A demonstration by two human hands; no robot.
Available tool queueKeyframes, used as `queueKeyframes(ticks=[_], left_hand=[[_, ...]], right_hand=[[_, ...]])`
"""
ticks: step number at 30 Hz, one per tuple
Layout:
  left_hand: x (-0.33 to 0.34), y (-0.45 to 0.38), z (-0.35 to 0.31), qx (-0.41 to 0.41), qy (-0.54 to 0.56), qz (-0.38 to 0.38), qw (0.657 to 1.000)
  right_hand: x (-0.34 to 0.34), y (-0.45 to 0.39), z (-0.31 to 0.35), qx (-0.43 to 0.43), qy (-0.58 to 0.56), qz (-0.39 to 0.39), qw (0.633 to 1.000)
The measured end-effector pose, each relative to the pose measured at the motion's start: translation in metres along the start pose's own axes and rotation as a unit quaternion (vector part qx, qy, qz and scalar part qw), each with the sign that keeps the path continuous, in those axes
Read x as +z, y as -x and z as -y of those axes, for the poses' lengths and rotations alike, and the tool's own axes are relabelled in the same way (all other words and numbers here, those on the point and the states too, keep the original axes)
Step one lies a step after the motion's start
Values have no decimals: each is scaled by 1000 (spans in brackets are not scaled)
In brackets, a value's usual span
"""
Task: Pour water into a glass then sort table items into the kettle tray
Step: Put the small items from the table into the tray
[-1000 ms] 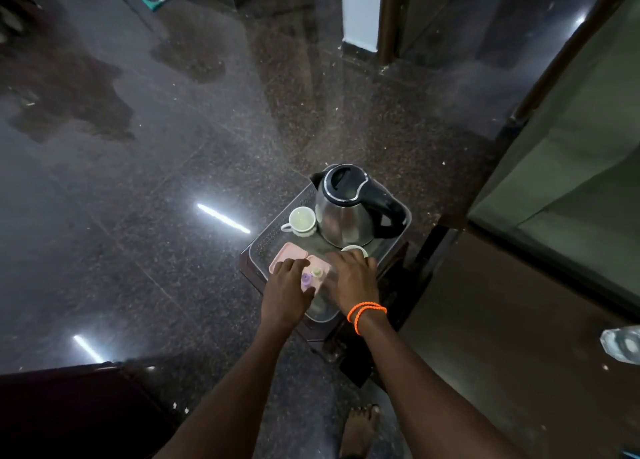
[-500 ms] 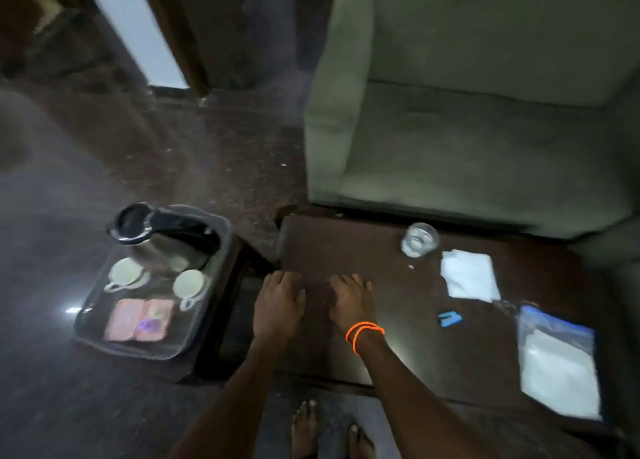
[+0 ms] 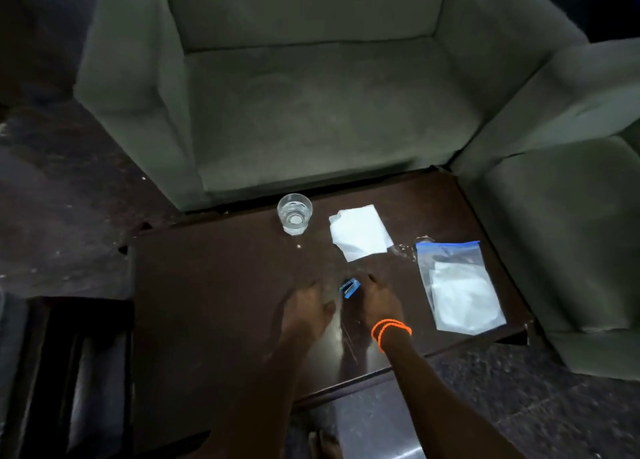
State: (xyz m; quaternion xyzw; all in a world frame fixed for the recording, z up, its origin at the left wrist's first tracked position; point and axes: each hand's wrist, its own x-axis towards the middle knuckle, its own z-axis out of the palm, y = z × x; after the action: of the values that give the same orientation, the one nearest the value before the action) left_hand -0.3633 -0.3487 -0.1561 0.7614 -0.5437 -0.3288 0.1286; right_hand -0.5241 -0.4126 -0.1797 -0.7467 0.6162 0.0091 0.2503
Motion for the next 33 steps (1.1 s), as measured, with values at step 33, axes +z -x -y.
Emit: queueKeyframes(ticks=[33], left_hand=[[-232, 170, 192, -211, 89, -216, 949]], right_hand=[[47, 93, 374, -287, -100, 138, 943]])
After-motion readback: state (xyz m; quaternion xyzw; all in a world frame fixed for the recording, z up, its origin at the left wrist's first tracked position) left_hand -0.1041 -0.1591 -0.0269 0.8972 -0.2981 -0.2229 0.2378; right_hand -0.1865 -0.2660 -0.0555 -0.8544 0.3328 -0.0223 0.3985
